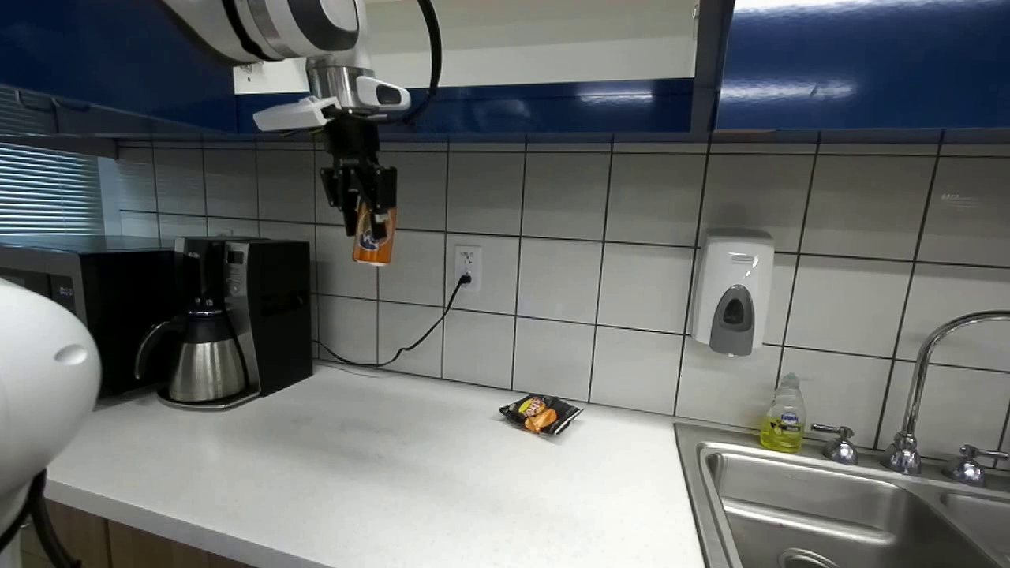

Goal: Put the can in the top cabinet

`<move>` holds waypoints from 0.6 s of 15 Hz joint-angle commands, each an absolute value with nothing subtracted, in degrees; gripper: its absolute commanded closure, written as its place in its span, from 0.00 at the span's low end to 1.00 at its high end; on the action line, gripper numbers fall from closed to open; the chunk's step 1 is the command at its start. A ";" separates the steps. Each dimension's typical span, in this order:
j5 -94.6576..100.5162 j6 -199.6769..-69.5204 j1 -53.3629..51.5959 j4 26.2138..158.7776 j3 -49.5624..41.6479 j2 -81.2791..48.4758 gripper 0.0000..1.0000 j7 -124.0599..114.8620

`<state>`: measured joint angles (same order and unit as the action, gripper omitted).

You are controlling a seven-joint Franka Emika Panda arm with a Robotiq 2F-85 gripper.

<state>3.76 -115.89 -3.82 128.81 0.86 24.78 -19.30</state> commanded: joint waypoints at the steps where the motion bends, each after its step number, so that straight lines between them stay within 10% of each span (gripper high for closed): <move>1: 2.45 -109.17 -1.90 121.90 2.88 24.91 0.65 -19.47; 9: 1.90 -97.25 -1.87 108.04 3.35 22.74 0.65 -19.90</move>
<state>3.14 -102.27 -3.81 114.59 1.87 24.60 -19.30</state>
